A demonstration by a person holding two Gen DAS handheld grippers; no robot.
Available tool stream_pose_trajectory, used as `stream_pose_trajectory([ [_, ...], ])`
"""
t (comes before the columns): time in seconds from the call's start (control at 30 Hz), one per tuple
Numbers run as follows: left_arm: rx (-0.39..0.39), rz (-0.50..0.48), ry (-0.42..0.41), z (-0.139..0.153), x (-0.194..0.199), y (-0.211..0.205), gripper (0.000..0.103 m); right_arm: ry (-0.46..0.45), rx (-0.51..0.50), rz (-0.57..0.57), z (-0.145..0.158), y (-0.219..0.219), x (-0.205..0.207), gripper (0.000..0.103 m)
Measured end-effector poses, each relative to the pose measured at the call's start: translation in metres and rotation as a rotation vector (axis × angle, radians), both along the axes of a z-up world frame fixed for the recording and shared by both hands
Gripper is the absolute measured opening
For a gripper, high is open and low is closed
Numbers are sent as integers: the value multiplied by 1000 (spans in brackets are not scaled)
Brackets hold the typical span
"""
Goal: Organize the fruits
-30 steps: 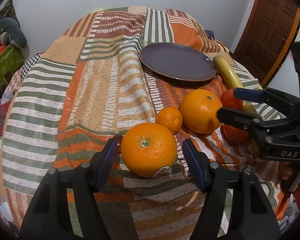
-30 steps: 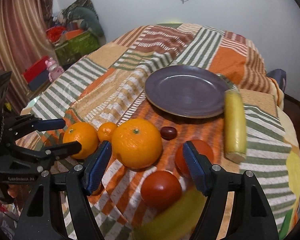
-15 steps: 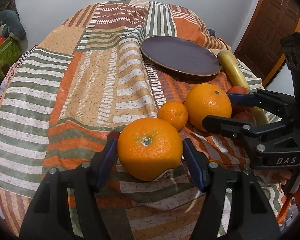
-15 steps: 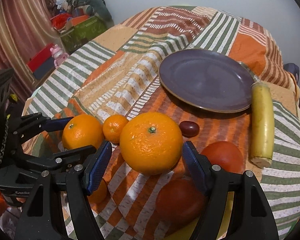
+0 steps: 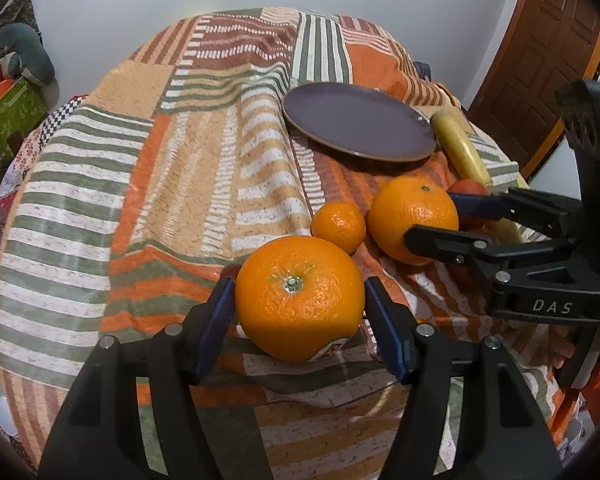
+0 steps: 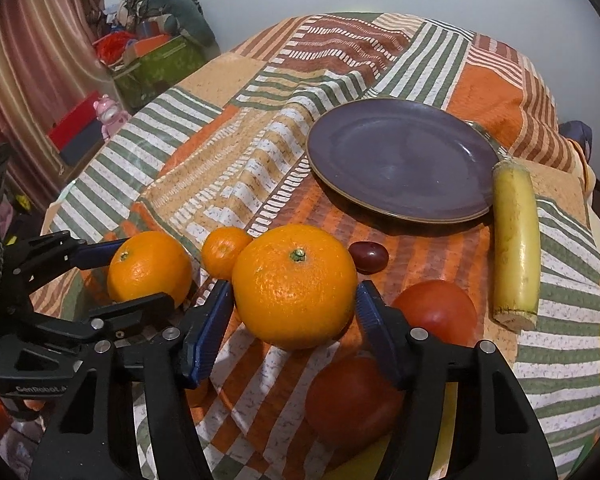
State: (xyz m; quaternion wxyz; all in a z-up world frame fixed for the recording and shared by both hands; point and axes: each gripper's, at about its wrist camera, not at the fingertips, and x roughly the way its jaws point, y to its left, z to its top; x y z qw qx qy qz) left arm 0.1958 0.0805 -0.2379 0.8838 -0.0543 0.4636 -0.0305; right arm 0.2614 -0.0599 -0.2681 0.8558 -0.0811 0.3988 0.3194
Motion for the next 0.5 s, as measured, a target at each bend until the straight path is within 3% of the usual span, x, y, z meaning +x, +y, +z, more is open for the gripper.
stream_pose_trajectory([
  [0.27,23,18,-60,29,3,1,65,-22,41,-21,15,-15,-5,58],
  [0.5,34,23,-116,54,12,-1,65,-102,81,-37,46,-27,-11,56],
])
